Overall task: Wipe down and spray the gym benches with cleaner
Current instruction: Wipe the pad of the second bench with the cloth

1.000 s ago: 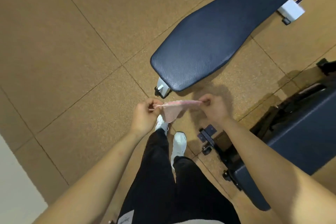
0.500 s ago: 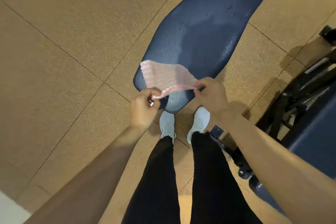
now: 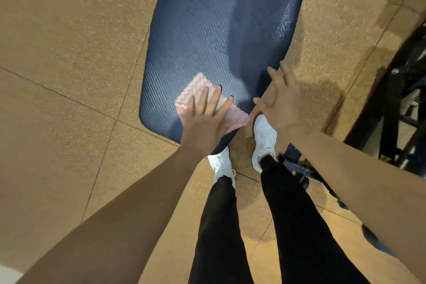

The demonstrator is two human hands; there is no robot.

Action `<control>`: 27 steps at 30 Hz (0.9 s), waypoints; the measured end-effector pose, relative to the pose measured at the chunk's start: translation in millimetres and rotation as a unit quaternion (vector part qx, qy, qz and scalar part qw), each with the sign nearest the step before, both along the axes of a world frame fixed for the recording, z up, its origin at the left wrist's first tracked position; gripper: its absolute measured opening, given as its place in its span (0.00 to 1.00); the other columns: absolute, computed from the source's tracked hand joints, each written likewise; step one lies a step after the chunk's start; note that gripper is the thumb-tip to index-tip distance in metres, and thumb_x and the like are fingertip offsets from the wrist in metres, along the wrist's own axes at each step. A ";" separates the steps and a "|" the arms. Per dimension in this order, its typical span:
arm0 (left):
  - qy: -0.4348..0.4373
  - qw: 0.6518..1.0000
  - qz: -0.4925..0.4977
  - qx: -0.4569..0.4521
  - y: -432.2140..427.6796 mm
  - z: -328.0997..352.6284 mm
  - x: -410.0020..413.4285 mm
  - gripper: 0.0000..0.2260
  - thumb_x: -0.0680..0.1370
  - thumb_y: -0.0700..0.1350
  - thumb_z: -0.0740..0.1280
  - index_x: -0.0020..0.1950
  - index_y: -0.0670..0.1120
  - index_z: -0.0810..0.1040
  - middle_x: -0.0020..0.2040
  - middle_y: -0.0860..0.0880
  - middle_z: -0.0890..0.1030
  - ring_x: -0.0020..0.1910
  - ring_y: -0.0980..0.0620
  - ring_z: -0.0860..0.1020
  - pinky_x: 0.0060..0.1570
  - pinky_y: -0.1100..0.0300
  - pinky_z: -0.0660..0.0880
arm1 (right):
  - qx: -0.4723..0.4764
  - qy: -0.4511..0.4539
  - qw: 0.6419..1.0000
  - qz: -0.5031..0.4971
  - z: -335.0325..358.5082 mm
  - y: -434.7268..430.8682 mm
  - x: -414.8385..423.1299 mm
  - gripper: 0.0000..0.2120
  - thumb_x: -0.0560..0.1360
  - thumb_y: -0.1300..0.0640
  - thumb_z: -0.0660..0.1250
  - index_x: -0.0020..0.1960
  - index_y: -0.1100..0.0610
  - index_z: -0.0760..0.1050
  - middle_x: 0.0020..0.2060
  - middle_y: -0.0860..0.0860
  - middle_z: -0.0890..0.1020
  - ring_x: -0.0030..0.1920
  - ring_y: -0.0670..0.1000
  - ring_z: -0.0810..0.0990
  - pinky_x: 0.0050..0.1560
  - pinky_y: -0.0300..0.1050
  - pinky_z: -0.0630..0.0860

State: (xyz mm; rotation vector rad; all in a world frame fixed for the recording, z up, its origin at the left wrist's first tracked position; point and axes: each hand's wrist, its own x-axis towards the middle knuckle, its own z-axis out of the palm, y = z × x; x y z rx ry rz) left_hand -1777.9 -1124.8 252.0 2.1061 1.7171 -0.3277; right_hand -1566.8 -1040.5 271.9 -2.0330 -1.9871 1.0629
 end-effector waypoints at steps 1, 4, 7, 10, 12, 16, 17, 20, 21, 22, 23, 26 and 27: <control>0.016 1.000 -0.017 -0.007 -0.7 -7.9 1.9 0.28 0.85 0.61 0.53 0.84 0.54 0.56 0.85 0.44 0.53 0.83 0.35 0.52 0.79 0.34 0.54 | 0.013 -0.011 1.000 0.005 -7.5 1.9 1.6 0.39 0.74 0.52 0.76 0.79 0.56 0.62 0.81 0.55 0.56 0.80 0.57 0.58 0.78 0.54 0.60; 0.018 0.998 -0.059 -0.004 -17.2 -26.1 6.9 0.29 0.86 0.61 0.47 0.85 0.54 0.47 0.86 0.44 0.48 0.84 0.34 0.46 0.79 0.31 0.47 | -0.003 -0.018 1.000 0.013 -24.7 3.3 2.4 0.42 0.75 0.50 0.75 0.81 0.56 0.56 0.82 0.54 0.53 0.81 0.56 0.54 0.79 0.55 0.57; 0.001 0.989 -0.146 0.007 -41.7 -37.9 9.8 0.29 0.86 0.62 0.48 0.85 0.56 0.45 0.86 0.47 0.43 0.83 0.36 0.38 0.79 0.31 0.43 | -0.017 -0.008 0.999 0.028 -35.5 2.2 2.2 0.43 0.76 0.49 0.74 0.82 0.56 0.54 0.83 0.53 0.50 0.81 0.56 0.51 0.80 0.52 0.53; -0.016 0.985 -0.171 0.005 -44.0 -42.3 -2.6 0.29 0.86 0.62 0.49 0.85 0.57 0.47 0.86 0.48 0.46 0.84 0.38 0.42 0.79 0.31 0.46 | -0.008 -0.024 0.999 0.035 -39.5 -1.2 5.2 0.43 0.76 0.46 0.74 0.82 0.56 0.55 0.82 0.53 0.51 0.81 0.56 0.53 0.79 0.57 0.57; 0.004 0.993 -0.120 -0.011 -37.3 -42.4 -15.7 0.30 0.86 0.65 0.46 0.85 0.57 0.45 0.86 0.46 0.46 0.84 0.35 0.45 0.79 0.30 0.45 | -0.008 -0.025 0.999 0.034 -40.6 -2.9 7.9 0.44 0.74 0.46 0.75 0.82 0.56 0.57 0.82 0.53 0.52 0.81 0.55 0.54 0.78 0.59 0.59; 0.035 0.998 0.038 -0.023 -14.2 -38.3 -43.2 0.32 0.83 0.69 0.43 0.85 0.59 0.45 0.85 0.45 0.40 0.82 0.31 0.41 0.77 0.28 0.41 | -0.021 -0.007 1.000 0.012 -38.0 -2.2 11.3 0.45 0.73 0.48 0.77 0.82 0.55 0.56 0.82 0.50 0.52 0.81 0.53 0.55 0.78 0.59 0.60; 0.040 0.997 0.068 -0.020 -7.3 -37.8 -50.1 0.32 0.82 0.69 0.43 0.85 0.59 0.46 0.85 0.44 0.40 0.82 0.30 0.41 0.77 0.27 0.41 | -0.024 -0.004 1.000 0.008 -37.4 -2.2 9.9 0.45 0.74 0.49 0.77 0.82 0.54 0.56 0.83 0.50 0.51 0.81 0.53 0.55 0.79 0.57 0.59; 0.048 0.985 0.167 -0.017 14.8 -39.7 -70.2 0.34 0.82 0.69 0.48 0.85 0.58 0.45 0.85 0.41 0.42 0.83 0.32 0.40 0.77 0.27 0.40 | -0.029 0.000 1.000 0.005 -35.6 -3.7 5.1 0.44 0.74 0.50 0.76 0.82 0.55 0.55 0.83 0.48 0.50 0.81 0.51 0.53 0.80 0.52 0.58; 0.042 0.979 0.200 -0.015 23.0 -41.4 -75.2 0.35 0.82 0.69 0.49 0.85 0.57 0.43 0.85 0.42 0.41 0.83 0.34 0.40 0.77 0.28 0.40 | -0.029 0.001 1.000 0.005 -35.5 -4.1 4.9 0.44 0.74 0.50 0.76 0.82 0.55 0.56 0.83 0.48 0.51 0.81 0.51 0.53 0.80 0.50 0.57; 0.031 0.972 0.233 -0.005 31.6 -42.7 -78.0 0.37 0.82 0.69 0.50 0.85 0.54 0.42 0.85 0.42 0.41 0.83 0.36 0.40 0.78 0.29 0.40 | -0.030 0.001 1.000 0.005 -35.7 -4.2 5.5 0.44 0.74 0.50 0.76 0.82 0.55 0.56 0.83 0.48 0.51 0.81 0.51 0.53 0.80 0.49 0.56; 0.020 0.965 0.262 0.007 40.3 -43.5 -79.5 0.39 0.82 0.69 0.51 0.85 0.49 0.42 0.86 0.42 0.42 0.84 0.38 0.41 0.78 0.30 0.40 | -0.031 0.001 1.000 0.004 -36.0 -3.8 6.4 0.44 0.74 0.50 0.77 0.82 0.55 0.56 0.82 0.48 0.51 0.81 0.51 0.53 0.79 0.47 0.56; 0.016 0.950 0.310 0.031 61.5 -45.4 -75.4 0.43 0.82 0.69 0.52 0.85 0.40 0.44 0.85 0.40 0.44 0.84 0.38 0.43 0.79 0.32 0.43 | -0.039 0.019 0.999 0.004 -36.1 -1.6 7.2 0.44 0.74 0.52 0.77 0.82 0.55 0.57 0.82 0.49 0.52 0.81 0.50 0.53 0.80 0.47 0.56; 0.023 0.952 0.302 0.034 65.5 -45.7 -72.1 0.42 0.83 0.68 0.51 0.85 0.40 0.44 0.85 0.40 0.45 0.84 0.37 0.43 0.79 0.32 0.44 | -0.042 0.030 0.999 0.004 -35.3 -0.4 7.4 0.43 0.74 0.53 0.77 0.81 0.56 0.58 0.82 0.50 0.52 0.81 0.50 0.53 0.80 0.47 0.56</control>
